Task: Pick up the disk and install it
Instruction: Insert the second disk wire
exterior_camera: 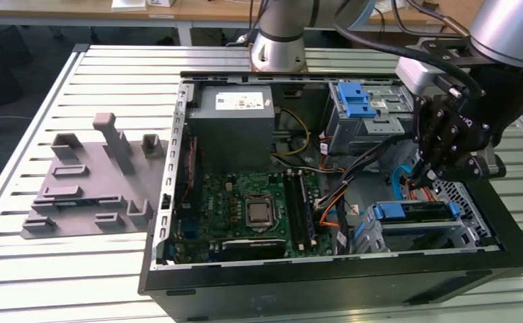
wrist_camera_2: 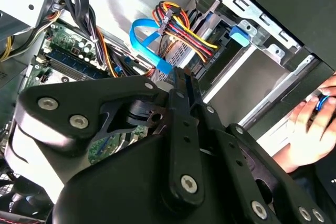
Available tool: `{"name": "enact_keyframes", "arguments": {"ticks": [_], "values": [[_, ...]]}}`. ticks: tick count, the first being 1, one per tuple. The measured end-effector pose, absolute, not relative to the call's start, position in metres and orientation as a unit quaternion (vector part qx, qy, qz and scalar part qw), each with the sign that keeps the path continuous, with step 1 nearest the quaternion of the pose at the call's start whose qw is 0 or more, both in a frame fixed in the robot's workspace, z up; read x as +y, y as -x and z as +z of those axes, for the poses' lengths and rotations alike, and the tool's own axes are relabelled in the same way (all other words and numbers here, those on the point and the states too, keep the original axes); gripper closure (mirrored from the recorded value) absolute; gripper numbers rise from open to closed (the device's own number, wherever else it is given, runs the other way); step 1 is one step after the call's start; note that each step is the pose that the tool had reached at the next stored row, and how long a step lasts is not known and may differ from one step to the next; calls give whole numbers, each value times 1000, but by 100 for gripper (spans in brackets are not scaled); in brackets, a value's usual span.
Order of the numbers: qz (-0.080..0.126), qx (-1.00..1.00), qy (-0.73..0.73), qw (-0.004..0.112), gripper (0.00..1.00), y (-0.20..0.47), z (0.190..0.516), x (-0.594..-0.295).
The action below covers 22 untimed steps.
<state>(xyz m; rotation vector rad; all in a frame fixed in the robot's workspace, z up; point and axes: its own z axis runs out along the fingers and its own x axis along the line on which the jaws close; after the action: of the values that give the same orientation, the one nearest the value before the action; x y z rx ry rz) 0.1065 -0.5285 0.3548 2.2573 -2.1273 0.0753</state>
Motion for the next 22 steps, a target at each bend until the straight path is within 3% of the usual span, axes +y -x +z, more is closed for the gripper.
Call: {"name": "enact_keyframes", "arguments": {"ticks": [22], "values": [[22, -697, -716, 19, 84, -106, 346, -534]]}}
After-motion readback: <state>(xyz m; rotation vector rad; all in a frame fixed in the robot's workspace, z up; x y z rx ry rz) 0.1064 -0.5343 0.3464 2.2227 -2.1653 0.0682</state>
